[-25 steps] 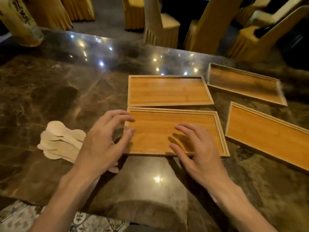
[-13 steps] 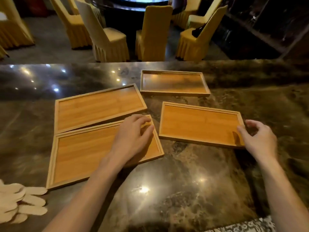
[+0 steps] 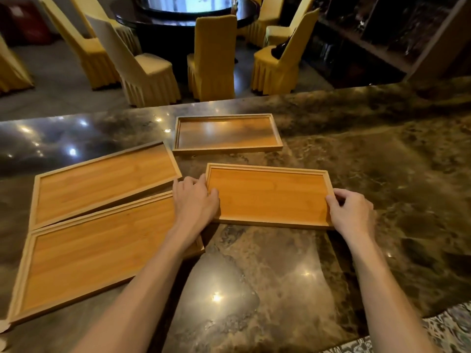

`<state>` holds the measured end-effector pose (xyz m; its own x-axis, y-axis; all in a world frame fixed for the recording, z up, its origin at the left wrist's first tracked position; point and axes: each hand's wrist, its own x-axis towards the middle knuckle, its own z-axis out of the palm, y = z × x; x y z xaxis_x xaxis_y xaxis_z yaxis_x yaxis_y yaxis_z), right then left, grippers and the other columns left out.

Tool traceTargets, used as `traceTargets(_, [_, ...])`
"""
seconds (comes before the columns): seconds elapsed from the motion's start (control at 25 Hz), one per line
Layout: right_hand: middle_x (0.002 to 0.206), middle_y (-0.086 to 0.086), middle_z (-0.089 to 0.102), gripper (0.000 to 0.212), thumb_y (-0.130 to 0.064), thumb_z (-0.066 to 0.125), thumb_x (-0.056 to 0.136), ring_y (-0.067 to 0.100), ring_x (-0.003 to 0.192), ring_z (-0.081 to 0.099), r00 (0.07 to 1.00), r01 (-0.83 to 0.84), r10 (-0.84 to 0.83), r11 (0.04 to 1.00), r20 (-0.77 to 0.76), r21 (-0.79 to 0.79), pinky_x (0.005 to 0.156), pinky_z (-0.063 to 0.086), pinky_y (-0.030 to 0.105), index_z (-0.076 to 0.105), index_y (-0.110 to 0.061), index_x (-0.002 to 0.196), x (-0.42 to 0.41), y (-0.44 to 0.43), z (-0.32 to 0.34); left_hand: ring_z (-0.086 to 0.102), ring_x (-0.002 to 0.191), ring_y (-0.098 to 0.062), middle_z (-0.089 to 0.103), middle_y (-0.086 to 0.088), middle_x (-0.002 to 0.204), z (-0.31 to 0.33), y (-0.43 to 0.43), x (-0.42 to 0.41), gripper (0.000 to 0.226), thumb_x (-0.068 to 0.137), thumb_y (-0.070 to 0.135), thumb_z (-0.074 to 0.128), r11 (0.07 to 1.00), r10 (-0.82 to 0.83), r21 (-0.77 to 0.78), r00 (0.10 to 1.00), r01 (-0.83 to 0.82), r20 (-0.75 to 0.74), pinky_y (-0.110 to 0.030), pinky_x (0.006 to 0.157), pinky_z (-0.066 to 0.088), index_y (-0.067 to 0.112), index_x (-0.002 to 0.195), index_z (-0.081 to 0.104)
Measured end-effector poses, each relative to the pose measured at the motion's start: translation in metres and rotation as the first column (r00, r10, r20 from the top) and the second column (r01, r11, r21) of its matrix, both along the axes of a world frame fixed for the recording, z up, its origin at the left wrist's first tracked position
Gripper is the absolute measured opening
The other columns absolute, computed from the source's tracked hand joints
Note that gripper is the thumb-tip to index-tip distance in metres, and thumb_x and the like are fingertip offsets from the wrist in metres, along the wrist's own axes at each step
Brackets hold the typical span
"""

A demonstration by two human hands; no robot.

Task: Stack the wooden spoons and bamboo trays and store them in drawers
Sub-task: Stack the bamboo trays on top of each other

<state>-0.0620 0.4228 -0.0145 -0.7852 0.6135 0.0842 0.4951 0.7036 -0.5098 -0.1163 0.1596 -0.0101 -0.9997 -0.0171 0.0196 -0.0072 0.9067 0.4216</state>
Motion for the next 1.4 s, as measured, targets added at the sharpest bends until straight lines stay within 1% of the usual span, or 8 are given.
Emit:
traceTargets(0.12, [0.112,0.012,0.068,0.031,-0.026,0.055,0.092,0.031,0.103,0.060,1.000,0.011,-0.011,1.000,-0.007,0.029,0.086,0.047,0.040,0.064,-0.011,0.117,0.000,0.000,0.001,0.044,0.099,-0.026,0.051,-0.014,0.110,0.001,0.003,0.000,0.035,0.090,0.018,0.042,0.996,0.006,0.085,1.000,-0.006,-0.002,-0.033,0.083,0.033,0.009,0.123,0.050])
traceTargets(0.32, [0.115,0.014,0.066,0.032,-0.026,0.054,0.092,0.031,0.105,0.058,0.996,0.018,-0.014,0.999,-0.086,0.043,0.089,0.045,0.044,0.062,-0.011,0.119,-0.005,0.000,0.021,0.045,0.095,-0.013,0.050,-0.005,0.107,0.022,-0.002,-0.007,0.036,0.093,0.018,0.045,0.962,-0.006,0.271,0.995,0.032,-0.096,-0.029,0.077,0.039,0.019,0.129,0.049])
traceTargets(0.48, [0.114,0.010,0.066,0.034,-0.028,0.056,0.091,0.027,0.104,0.060,0.976,-0.105,0.115,0.993,-0.185,0.060,0.088,0.046,0.043,0.060,-0.012,0.121,-0.013,-0.035,0.041,0.049,0.078,0.023,0.051,0.028,0.088,0.054,-0.049,0.001,0.038,0.093,0.019,0.048,0.882,0.012,0.468,0.991,0.051,-0.130,-0.009,0.060,0.040,0.044,0.121,0.041])
traceTargets(0.8, [0.110,0.006,0.067,0.030,-0.024,0.056,0.091,0.021,0.099,0.062,0.843,-0.483,0.491,0.870,-0.218,0.093,0.082,0.050,0.039,0.061,-0.015,0.119,-0.027,-0.174,0.040,0.054,0.091,-0.009,0.055,0.014,0.100,0.062,-0.189,0.069,0.040,0.093,0.019,0.048,0.821,0.439,0.429,0.897,-0.376,-0.053,-0.024,0.068,0.043,0.032,0.131,0.046])
traceTargets(0.92, [0.105,0.006,0.068,0.027,-0.023,0.058,0.090,0.020,0.095,0.062,0.808,-0.556,0.568,0.823,-0.159,0.116,0.078,0.050,0.036,0.063,-0.015,0.114,-0.024,-0.213,0.031,0.048,0.096,-0.011,0.051,0.010,0.106,0.055,-0.225,0.092,0.042,0.094,0.020,0.048,0.772,0.531,0.382,0.846,-0.509,0.054,-0.027,0.070,0.041,0.027,0.135,0.043])
traceTargets(1.2, [0.094,0.003,0.069,0.022,-0.025,0.060,0.088,0.018,0.084,0.063,0.797,-0.604,0.603,0.789,0.047,0.111,0.074,0.052,0.037,0.067,-0.016,0.106,-0.006,-0.240,0.019,0.048,0.099,-0.017,0.052,0.004,0.110,0.035,-0.251,0.118,0.040,0.095,0.021,0.046,0.762,0.493,0.335,0.831,-0.555,0.256,-0.047,0.088,0.048,0.028,0.134,0.045])
traceTargets(1.32, [0.096,0.004,0.068,0.025,-0.025,0.059,0.088,0.019,0.087,0.062,0.797,-0.603,0.592,0.791,0.119,0.107,0.080,0.050,0.039,0.065,-0.015,0.111,0.000,-0.236,0.021,0.050,0.110,-0.021,0.053,0.001,0.121,0.033,-0.252,0.122,0.043,0.095,0.021,0.047,0.789,0.458,0.310,0.844,-0.531,0.279,-0.042,0.085,0.046,0.027,0.137,0.041])
traceTargets(1.4, [0.097,0.004,0.067,0.028,-0.025,0.058,0.089,0.018,0.085,0.059,0.784,-0.618,0.603,0.780,0.149,0.096,0.082,0.048,0.038,0.064,-0.016,0.114,0.003,-0.230,0.023,0.050,0.102,-0.014,0.054,0.005,0.115,0.035,-0.255,0.125,0.045,0.094,0.019,0.049,0.800,0.418,0.319,0.854,-0.507,0.310,-0.038,0.081,0.047,0.025,0.137,0.040])
